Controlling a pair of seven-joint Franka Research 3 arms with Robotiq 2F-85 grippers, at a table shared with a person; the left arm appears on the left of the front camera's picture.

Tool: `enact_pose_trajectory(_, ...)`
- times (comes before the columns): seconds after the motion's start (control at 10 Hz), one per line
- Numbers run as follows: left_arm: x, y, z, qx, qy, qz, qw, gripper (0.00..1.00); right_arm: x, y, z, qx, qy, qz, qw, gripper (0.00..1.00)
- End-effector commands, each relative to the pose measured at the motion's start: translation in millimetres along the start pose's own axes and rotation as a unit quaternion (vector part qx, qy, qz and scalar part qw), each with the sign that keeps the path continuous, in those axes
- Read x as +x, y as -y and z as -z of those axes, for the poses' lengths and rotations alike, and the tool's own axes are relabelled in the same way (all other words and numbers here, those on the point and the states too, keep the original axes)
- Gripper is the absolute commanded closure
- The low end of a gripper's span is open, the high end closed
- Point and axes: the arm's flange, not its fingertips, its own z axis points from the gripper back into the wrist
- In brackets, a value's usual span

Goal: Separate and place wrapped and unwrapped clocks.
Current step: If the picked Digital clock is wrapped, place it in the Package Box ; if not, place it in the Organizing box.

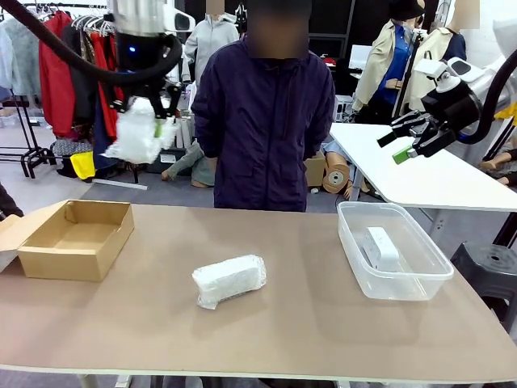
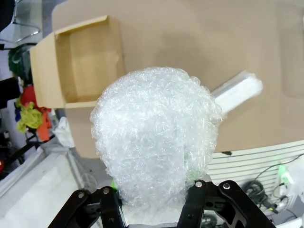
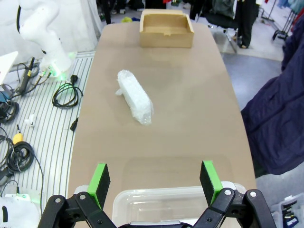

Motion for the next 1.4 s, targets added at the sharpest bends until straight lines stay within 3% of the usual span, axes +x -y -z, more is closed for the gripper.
enact_pose_trajectory(0.0, -9.0, -35.9, 28.9, 0.003, -0.009, -0.002, 1.000, 1.00, -0.6, -5.2, 1.0, 0.000, -0.003, -0.007, 1.000, 0.00)
enact_pose_trajectory(0.4, -15.8, -98.1, 105.4, 0.033, -0.008, -0.001, 0.999, 1.00, -0.6, -5.2, 1.0, 0.000, -0.003, -0.007, 1.000, 0.00)
enact_pose_trajectory(0.7, -19.3, -136.0, 130.9, -0.005, -0.010, -0.024, 1.000, 1.00, -0.6, -5.2, 1.0, 0.000, -0.003, -0.007, 1.000, 0.00)
enact_pose_trajectory(0.8, -17.0, -135.5, 133.1, -0.030, -0.009, -0.039, 0.999, 1.00, -0.6, -5.2, 1.0, 0.000, -0.003, -0.007, 1.000, 0.00)
enact_pose_trajectory(0.9, -11.2, -127.0, 134.4, 0.013, -0.021, -0.029, 0.999, 1.00, -0.6, -5.2, 1.0, 0.000, -0.003, -0.007, 1.000, 0.00)
enact_pose_trajectory(1.3, -11.2, -127.0, 134.4, 0.013, -0.021, -0.029, 0.999, 1.00, -0.6, -5.2, 1.0, 0.000, -0.003, -0.007, 1.000, 0.00)
